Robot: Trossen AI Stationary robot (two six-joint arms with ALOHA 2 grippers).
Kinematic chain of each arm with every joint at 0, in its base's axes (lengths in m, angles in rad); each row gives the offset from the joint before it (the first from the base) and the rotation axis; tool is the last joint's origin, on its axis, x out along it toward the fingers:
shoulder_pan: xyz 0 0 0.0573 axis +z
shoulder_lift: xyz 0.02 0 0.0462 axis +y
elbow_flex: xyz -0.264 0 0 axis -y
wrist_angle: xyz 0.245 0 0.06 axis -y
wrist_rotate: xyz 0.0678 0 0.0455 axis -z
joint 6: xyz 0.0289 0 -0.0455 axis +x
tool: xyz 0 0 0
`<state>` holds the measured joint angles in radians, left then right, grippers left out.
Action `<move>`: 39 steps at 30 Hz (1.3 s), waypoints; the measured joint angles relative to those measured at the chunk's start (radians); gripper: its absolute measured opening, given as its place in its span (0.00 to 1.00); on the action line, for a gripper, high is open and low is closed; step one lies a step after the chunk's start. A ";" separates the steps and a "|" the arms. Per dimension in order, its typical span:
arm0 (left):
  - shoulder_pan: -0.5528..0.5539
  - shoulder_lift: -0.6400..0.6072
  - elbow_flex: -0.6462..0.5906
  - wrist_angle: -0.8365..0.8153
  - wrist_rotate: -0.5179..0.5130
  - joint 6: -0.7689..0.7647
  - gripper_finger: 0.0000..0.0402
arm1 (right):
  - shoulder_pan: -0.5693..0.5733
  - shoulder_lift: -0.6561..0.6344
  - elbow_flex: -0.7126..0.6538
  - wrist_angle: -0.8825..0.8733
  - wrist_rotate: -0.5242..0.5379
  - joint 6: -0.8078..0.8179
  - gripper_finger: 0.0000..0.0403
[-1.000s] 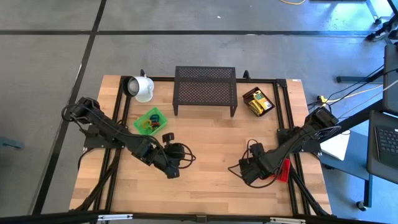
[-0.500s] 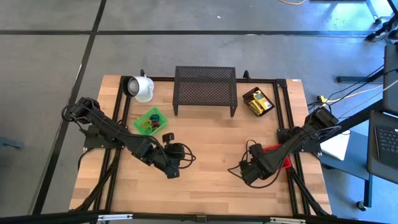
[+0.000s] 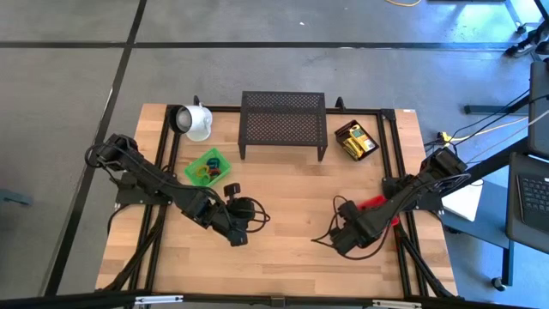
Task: Pick & Place Office Desk Supplies
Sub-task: Put the red bin on the shelf
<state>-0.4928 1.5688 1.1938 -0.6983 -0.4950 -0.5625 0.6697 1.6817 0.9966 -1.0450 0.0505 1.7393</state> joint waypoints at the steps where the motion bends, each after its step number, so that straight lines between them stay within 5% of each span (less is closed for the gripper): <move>1: 0.000 0.000 0.000 0.000 0.000 0.000 0.28 | 0.000 0.000 0.000 0.015 0.006 -0.025 0.02; 16: 0.004 0.000 0.000 0.010 -0.002 0.000 0.28 | -0.001 0.000 0.027 0.154 0.023 -0.580 0.02; 29: 0.004 0.000 0.000 0.210 -0.028 0.000 0.28 | -0.045 -0.012 0.045 0.162 0.040 -0.856 0.02; 39: 0.005 0.000 0.000 0.222 -0.073 0.000 0.28 | -0.047 -0.025 0.262 -0.030 0.113 -1.060 0.02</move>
<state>-0.4881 1.5692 1.1938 -0.4763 -0.5682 -0.5625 0.6229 1.6566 1.2590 -1.0753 0.1639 0.6789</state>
